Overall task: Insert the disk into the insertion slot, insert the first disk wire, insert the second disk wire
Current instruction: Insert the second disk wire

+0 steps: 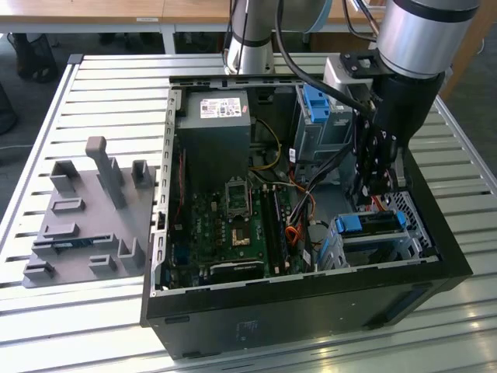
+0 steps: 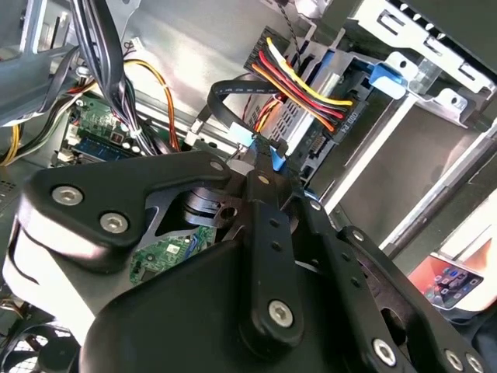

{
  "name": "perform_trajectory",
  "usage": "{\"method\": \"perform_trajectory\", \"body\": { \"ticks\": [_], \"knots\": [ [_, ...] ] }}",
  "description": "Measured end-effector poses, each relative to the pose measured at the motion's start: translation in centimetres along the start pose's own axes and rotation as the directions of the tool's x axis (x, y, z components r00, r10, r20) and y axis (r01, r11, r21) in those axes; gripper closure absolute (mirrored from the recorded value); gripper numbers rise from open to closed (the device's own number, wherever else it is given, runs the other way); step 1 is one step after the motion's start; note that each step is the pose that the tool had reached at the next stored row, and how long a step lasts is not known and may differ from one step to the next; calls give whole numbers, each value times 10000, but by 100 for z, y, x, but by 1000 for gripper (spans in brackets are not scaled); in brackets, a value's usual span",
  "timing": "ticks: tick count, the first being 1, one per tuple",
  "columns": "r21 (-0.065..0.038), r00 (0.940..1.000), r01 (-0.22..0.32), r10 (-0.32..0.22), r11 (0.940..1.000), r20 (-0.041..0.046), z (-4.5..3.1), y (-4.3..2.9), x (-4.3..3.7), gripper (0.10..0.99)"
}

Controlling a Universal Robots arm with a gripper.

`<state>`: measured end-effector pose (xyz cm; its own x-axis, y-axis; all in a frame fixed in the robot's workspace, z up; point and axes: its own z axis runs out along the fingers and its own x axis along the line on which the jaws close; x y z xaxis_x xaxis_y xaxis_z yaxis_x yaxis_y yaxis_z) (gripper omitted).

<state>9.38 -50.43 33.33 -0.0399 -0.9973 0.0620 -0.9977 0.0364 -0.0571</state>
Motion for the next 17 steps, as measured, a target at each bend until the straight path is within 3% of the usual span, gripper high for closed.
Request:
{"method": "perform_trajectory", "body": {
  "ticks": [5, 6, 10, 14, 15, 17],
  "knots": [
    [0, 10000, 9, -9, 10000, 12, -3, -2, 29, 890],
    [-3, 9999, 5, -5, 10000, 103, -3, -3, 41, 890],
    [-32, 9968, -33, 36, 10000, 799, 1, -4, 88, 890],
    [-65, 9883, -70, 79, 10000, 1523, 3, -5, 137, 890],
    [-67, 9868, -74, 84, 9999, 1619, 5, -6, 154, 890],
    [-60, 9865, -76, 85, 10000, 1637, 6, -7, 186, 890]
  ]
}}
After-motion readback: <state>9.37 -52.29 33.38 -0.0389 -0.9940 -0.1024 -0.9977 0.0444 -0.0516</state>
